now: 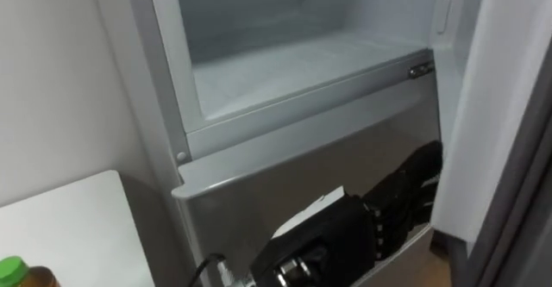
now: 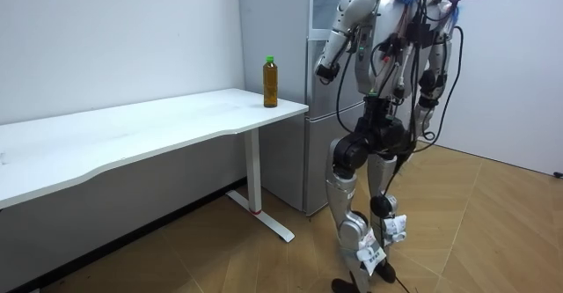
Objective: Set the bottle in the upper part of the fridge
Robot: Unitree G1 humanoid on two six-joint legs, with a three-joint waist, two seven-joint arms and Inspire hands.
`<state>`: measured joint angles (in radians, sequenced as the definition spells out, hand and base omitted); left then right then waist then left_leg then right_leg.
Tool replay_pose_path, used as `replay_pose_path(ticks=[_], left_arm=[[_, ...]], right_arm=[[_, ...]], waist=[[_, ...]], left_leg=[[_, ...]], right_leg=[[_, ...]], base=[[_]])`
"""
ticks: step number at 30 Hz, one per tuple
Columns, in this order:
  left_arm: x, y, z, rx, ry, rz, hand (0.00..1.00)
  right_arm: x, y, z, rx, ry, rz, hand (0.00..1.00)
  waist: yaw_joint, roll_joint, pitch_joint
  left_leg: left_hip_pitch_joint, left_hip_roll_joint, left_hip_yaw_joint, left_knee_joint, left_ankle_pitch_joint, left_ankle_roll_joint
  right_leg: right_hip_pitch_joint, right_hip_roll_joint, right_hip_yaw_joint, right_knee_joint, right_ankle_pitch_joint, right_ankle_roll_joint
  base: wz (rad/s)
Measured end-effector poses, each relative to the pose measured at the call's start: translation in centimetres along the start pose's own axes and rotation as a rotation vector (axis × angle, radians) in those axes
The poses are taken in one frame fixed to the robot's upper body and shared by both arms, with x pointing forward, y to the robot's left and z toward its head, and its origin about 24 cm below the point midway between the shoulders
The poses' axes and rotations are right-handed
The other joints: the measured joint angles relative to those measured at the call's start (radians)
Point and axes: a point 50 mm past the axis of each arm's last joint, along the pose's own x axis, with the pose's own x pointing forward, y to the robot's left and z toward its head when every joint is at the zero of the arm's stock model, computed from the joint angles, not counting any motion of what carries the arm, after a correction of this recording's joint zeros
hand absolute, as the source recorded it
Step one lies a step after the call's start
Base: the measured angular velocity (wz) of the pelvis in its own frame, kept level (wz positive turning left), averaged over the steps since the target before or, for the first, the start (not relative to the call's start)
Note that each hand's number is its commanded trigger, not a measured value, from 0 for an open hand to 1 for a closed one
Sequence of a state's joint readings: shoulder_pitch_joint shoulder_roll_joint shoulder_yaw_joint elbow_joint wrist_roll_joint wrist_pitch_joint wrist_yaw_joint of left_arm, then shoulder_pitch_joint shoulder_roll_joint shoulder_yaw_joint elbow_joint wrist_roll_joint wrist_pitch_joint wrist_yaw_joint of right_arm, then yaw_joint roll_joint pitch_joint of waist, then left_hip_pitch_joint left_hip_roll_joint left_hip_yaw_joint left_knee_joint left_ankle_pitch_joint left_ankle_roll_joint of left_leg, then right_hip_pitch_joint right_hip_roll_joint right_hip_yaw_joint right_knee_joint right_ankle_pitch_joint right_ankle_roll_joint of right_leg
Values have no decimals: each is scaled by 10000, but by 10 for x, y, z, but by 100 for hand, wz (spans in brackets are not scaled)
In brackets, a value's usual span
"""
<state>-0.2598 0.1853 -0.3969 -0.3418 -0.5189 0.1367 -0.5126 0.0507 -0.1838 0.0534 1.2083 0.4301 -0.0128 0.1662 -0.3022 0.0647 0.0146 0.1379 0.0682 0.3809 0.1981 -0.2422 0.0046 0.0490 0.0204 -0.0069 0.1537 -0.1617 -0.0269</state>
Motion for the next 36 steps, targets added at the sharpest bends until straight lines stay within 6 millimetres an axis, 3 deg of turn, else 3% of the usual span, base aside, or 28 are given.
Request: replay_pose_path(ticks=[10,18,25,30,36], left_arm=[[15,-2,6,217,-6,-523,0],[35,-3,8,395,109,-1198,0],[46,-4,15,453,-128,-1561,0],[58,-10,28,241,-905,-1986,0],[60,-13,30,-91,-1150,-2210,0]], right_arm=[[-2,-10,-3,248,187,-285,0],[-2,-12,1,277,138,-315,0],[-1,-12,6,254,83,-354,0],[-1,-13,7,266,111,-503,0],[-1,-14,8,257,108,-614,0]], waist=[[-526,98,-12],[-528,157,-35],[-764,365,-32],[-784,385,-14],[-786,381,-2]], left_leg=[[-147,92,27,85,0,-3],[-145,135,304,82,0,-5],[-207,174,546,80,1,-10],[-104,250,593,66,-12,-83],[-48,280,831,65,-8,-151]], right_leg=[[-157,75,36,31,41,-70],[-336,149,262,163,58,-99],[-472,180,333,168,65,-110],[-429,266,375,164,101,-169],[-469,333,524,159,127,-222]], base=[[-2],[-10],[-6],[-7],[-12]])
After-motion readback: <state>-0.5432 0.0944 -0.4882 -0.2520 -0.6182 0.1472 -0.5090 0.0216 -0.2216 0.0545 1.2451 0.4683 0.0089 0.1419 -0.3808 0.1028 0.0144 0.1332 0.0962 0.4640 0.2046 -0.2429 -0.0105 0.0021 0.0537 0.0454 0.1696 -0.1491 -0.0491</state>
